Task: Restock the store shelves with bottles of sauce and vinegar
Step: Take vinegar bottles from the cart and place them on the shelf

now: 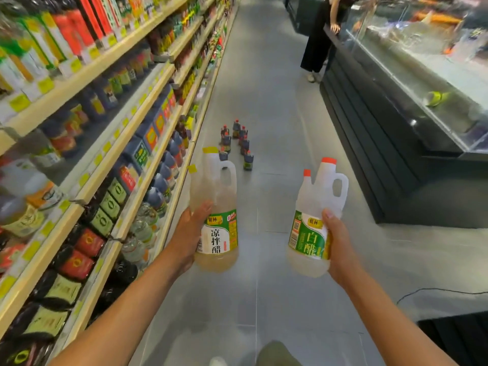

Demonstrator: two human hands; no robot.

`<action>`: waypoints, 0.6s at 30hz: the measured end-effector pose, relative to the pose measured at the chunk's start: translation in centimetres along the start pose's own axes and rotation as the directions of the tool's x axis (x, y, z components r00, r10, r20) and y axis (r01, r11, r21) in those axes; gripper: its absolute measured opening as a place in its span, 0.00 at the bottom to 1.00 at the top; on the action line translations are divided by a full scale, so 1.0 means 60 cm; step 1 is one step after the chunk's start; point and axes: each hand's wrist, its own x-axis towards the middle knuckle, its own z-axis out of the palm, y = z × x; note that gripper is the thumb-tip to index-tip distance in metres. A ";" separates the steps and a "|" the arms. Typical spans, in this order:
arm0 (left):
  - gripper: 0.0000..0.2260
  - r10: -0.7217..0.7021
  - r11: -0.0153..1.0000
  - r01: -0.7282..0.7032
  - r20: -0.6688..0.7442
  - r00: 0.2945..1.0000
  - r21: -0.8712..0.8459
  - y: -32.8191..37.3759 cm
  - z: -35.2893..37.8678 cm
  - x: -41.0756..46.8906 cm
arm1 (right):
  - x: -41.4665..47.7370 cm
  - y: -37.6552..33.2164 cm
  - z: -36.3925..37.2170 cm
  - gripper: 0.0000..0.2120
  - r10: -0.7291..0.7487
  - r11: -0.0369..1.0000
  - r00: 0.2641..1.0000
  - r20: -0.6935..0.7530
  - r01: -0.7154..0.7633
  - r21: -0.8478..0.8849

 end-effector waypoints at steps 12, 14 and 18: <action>0.36 0.061 0.998 -0.063 -0.076 0.995 -0.028 0.044 0.052 0.342 | 0.392 -0.095 0.017 0.21 -0.046 0.980 0.992 0.118 0.068 -0.186; 0.43 0.080 0.996 -0.083 -0.131 0.988 -0.017 0.060 0.053 0.376 | 0.457 -0.107 0.030 0.19 -0.046 0.978 0.986 0.160 0.077 -0.193; 0.48 0.103 0.993 -0.113 -0.278 0.955 -0.021 0.094 0.031 0.418 | 0.559 -0.122 0.078 0.12 -0.044 0.977 0.969 0.244 0.093 -0.191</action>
